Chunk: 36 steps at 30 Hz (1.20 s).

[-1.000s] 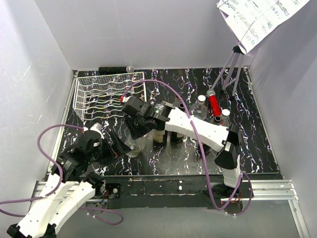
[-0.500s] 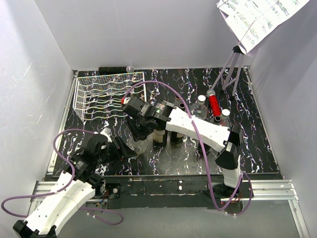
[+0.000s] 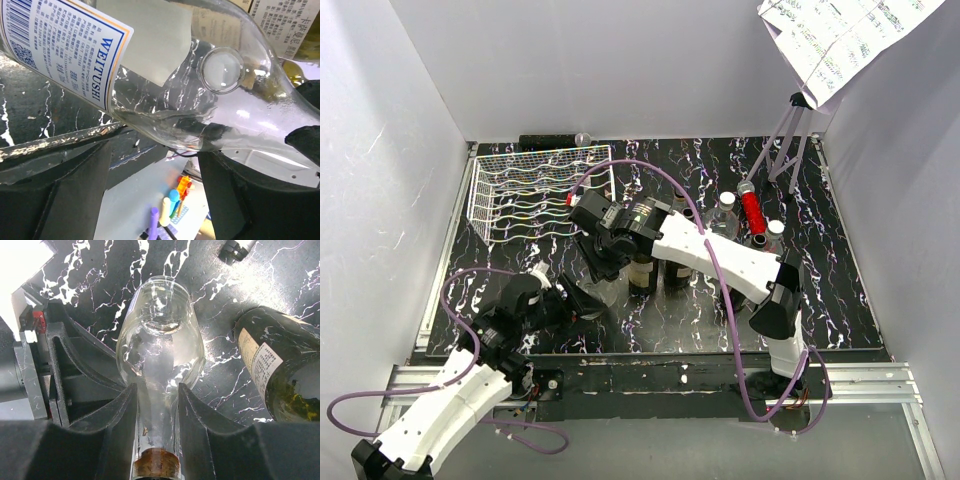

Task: Put the wine bottle on the wine rack
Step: Adjust the wine bottle at the center of the board.

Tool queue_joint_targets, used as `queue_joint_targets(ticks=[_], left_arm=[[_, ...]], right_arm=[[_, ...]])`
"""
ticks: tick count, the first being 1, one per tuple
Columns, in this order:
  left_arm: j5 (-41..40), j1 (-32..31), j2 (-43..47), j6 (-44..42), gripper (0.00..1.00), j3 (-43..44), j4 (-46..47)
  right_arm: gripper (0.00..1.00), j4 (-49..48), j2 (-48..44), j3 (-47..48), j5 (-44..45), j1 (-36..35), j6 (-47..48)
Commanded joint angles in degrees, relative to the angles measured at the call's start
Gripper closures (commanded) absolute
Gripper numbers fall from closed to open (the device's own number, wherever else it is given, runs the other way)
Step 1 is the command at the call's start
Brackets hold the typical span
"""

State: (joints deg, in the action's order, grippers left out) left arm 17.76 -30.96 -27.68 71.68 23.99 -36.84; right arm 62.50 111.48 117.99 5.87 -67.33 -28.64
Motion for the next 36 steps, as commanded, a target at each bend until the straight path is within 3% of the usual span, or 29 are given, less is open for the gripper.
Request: queue_joint_targets(ticks=[1,16,21,36], left_arm=[[-4.4,0.2,3.0,6.4,0.31,-3.1,4.6],[-8.6,0.2,-1.2,7.7,0.21,-4.1,6.6],[-12.2,0.2,-1.0,6.7,0.21,-4.0,6.6],[-12.2,0.2,-4.1,7.8,0.19,-6.9,10.6]], right_arm=[[0.99,2.2,-0.5,0.4,-5.4,-0.9,-1.8],[0.99,-1.1,-6.0,-10.6,-2.9,-3.1,0.3],[0.99,-1.5,-7.5,-13.3,-1.6,-3.7,0.4],[0.99,-5.9,-8.5,-20.0,0.5,-4.6,0.4]])
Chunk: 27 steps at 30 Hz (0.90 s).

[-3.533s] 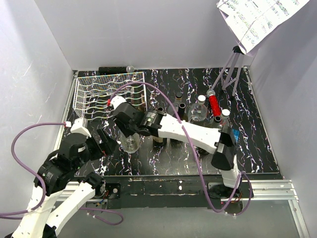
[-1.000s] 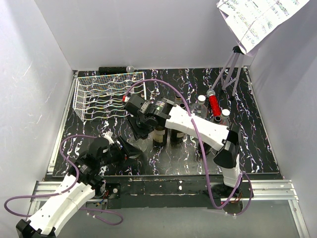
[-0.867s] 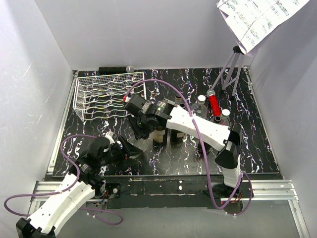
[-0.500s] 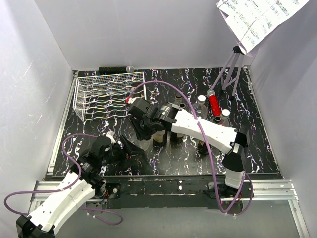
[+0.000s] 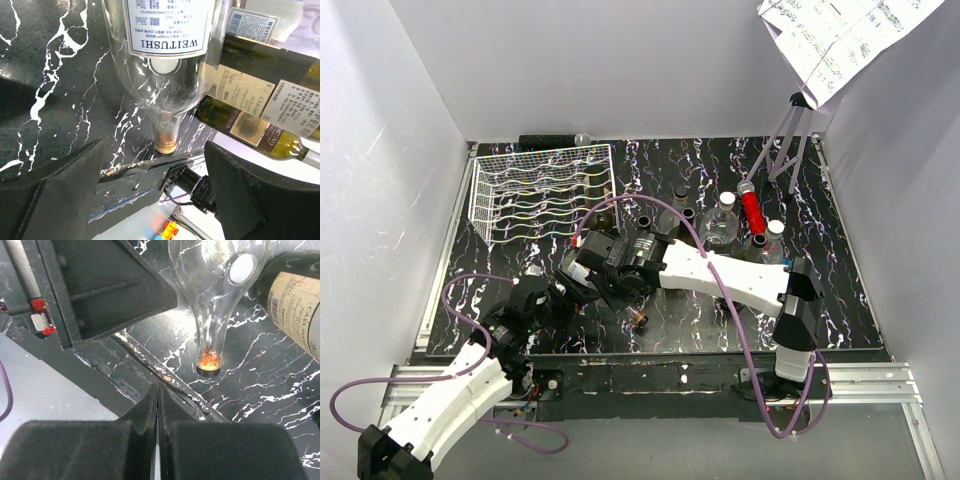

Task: Put the wine bottle on the wine rack
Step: Adjust the wine bottle at the center of the board, then pick up the wine bottle from the center of the board.

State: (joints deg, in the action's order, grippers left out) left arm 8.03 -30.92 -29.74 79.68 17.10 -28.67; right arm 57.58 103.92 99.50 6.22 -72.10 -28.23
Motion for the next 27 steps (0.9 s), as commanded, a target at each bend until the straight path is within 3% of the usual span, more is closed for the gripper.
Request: queue_joint_targets(ticks=[1,4,10,11,14,19,20,27], left_arm=[[-2.8,0.2,-2.7,-0.7,0.19,0.3,2.0],[-4.0,0.2,-3.0,-2.2,0.19,2.0,0.4],[-10.6,0.2,-0.6,-3.6,0.16,6.6,-9.9],[-12.0,0.2,0.1,-3.8,0.15,7.6,-12.3],[-15.9,0.2,2.7,-4.5,0.14,11.2,-18.8],[-21.6,0.2,5.6,-7.9,0.12,18.5,-27.2],[-23.0,0.2,5.5,-9.3,0.11,21.4,-29.6],[-23.8,0.2,5.8,-11.9,0.06,27.7,-32.6]], right_arm=[[0.99,-1.2,-0.9,-1.5,0.7,0.2,0.3],[0.99,-0.2,-0.9,-1.2,3.0,0.2,1.1],[0.99,-5.5,-5.6,-9.1,5.6,0.2,4.3],[0.96,-6.2,-6.0,-10.2,5.6,0.2,4.9],[0.67,-8.4,-7.0,-14.5,4.6,-0.1,6.1],[0.46,-12.7,-6.4,-18.3,2.8,-0.9,7.9],[0.38,-14.7,-5.9,-18.8,1.6,-0.9,8.3],[0.29,-20.3,-1.4,-18.5,1.4,-0.9,10.3]])
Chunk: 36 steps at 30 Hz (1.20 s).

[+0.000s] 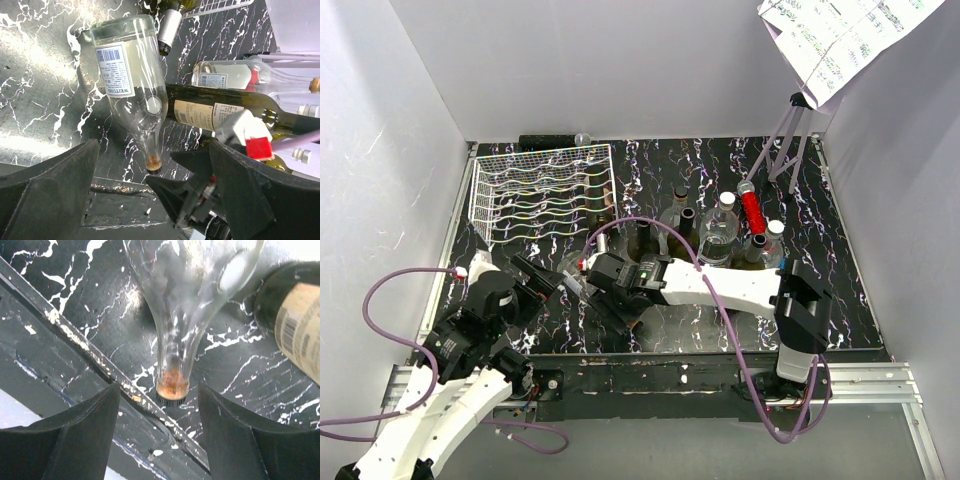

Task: Put the wine bottle on the wine rack
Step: Pick up the wine bottle from the center of the board.

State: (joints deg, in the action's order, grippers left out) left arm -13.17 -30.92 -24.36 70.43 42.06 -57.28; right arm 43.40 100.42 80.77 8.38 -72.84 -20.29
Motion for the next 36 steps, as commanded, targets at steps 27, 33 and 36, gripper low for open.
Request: queue_joint_targets(ticks=[27,33,36], left_arm=[[-3.5,0.2,4.2,-3.3,0.02,5.7,-8.8],[-4.1,0.2,4.6,-3.5,0.02,7.0,-10.2],[-4.0,0.2,4.8,-4.2,0.02,6.7,-10.4]], right_arm=[[0.37,-22.3,9.6,-7.6,3.0,0.1,4.6],[0.43,-22.5,10.4,-7.6,5.2,0.1,3.3],[0.45,-22.5,9.5,-8.0,8.7,0.1,1.9]])
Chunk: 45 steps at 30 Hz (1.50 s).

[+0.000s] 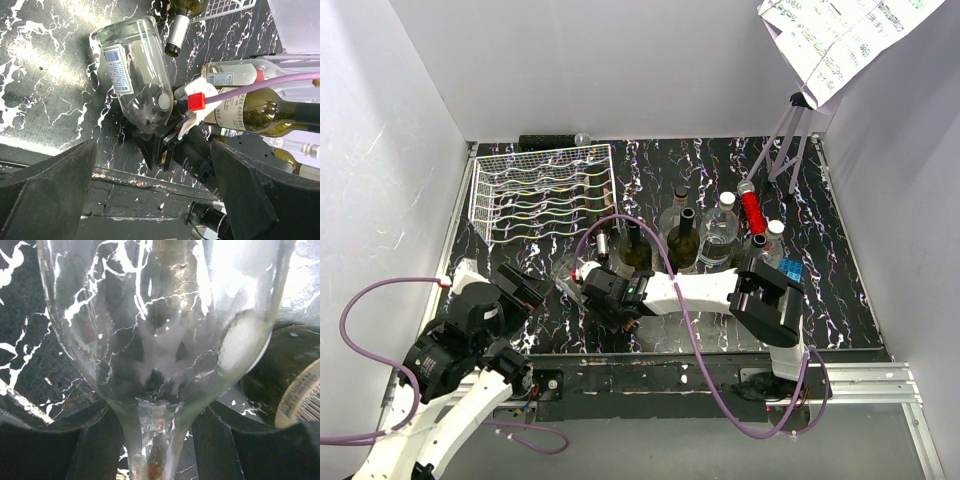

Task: Put the wine bottle on the wine rack
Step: Pick up the wine bottle from the center of the board.

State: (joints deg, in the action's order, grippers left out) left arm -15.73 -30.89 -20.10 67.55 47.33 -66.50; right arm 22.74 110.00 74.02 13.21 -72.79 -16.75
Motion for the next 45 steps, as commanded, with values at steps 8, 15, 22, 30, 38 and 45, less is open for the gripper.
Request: queue_joint_targets(ticks=[8,15,22,30,38,45], left_arm=[[0.1,0.1,-3.1,-4.8,0.02,1.4,2.8],[0.7,0.1,-4.9,-6.3,0.02,1.9,4.0],[0.5,0.2,-3.8,-5.1,0.02,1.3,3.2],[0.3,0.1,-3.3,-4.2,0.02,0.7,2.9],[-0.8,0.2,-3.2,-4.1,0.02,0.8,3.3],[-1.5,0.1,-2.8,-3.5,0.02,0.5,3.7]], right_arm=[[0.39,-0.8,-3.0,-0.7,8.2,-0.2,-2.8],[0.36,-0.6,-1.7,0.6,6.9,-0.2,-2.1],[0.43,-1.9,-1.6,-1.3,6.3,-0.2,-1.4],[0.99,-2.4,-2.9,-1.6,8.7,-0.3,0.6],[0.99,-3.0,-9.1,-1.7,12.6,-0.4,1.5],[0.99,-2.3,-14.9,-0.4,14.3,-0.4,2.3]])
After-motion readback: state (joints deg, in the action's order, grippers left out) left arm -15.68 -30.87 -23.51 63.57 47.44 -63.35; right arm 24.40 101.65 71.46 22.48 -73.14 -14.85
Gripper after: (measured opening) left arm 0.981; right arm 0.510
